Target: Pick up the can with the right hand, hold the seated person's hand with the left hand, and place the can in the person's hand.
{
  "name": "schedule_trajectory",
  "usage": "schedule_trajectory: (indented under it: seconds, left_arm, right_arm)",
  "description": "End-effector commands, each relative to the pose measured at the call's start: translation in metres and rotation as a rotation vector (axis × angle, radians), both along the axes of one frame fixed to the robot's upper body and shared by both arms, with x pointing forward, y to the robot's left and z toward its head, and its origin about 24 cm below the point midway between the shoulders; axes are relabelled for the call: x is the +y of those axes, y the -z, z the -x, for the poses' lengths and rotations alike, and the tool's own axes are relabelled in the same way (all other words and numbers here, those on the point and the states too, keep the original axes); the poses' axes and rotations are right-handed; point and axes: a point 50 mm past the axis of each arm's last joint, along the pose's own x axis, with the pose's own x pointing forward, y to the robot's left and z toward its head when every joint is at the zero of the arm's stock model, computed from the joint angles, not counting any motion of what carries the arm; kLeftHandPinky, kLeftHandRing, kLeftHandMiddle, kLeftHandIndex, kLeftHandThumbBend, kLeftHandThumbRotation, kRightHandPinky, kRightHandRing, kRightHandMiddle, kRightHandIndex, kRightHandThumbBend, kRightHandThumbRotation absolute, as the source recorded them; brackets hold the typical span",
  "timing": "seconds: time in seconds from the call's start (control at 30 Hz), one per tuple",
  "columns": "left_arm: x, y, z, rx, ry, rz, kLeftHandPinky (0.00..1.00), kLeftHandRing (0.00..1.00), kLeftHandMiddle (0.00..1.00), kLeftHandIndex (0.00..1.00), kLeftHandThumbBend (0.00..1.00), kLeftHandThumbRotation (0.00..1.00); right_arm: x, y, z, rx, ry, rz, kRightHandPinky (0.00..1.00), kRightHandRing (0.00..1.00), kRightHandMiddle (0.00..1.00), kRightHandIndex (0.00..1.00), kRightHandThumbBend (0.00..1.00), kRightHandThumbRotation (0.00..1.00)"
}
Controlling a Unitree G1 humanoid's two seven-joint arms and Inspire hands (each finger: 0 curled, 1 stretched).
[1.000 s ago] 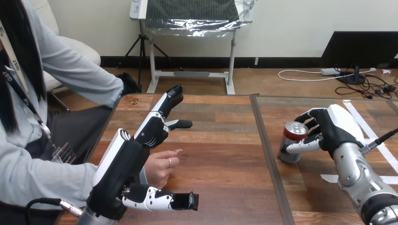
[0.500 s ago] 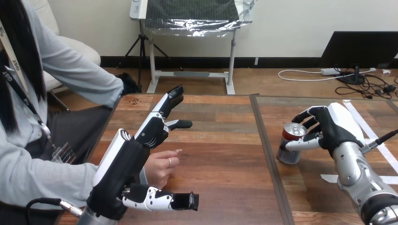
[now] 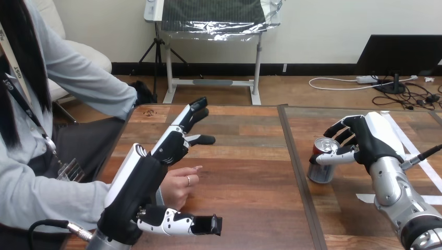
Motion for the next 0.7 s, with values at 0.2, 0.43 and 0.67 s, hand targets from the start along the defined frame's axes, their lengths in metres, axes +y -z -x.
schedule_trajectory:
  seconds: [0.2,0.43,0.67]
  left_arm:
    - [0.0008,-0.0126,-0.0074,-0.06,-0.003,0.013,0.77,0.96,1.0,0.96,1.0,0.46]
    - [0.0009,-0.0127,-0.0067,-0.057,-0.005,0.006,0.76,0.96,1.0,0.96,1.0,0.46]
    - [0.0004,-0.0122,-0.0064,-0.052,-0.001,0.011,0.76,0.96,1.0,0.96,1.0,0.46]
  right_arm:
    - [0.0021,-0.018,-0.0094,-0.11,0.013,-0.062,0.41,0.46,0.52,0.55,0.79,0.0]
    - [0.0015,-0.0185,-0.0091,-0.116,0.01,-0.079,0.41,0.46,0.52,0.55,0.78,0.0]
    - [0.0028,-0.0207,-0.0099,-0.134,0.004,-0.097,0.41,0.46,0.51,0.54,0.78,0.0]
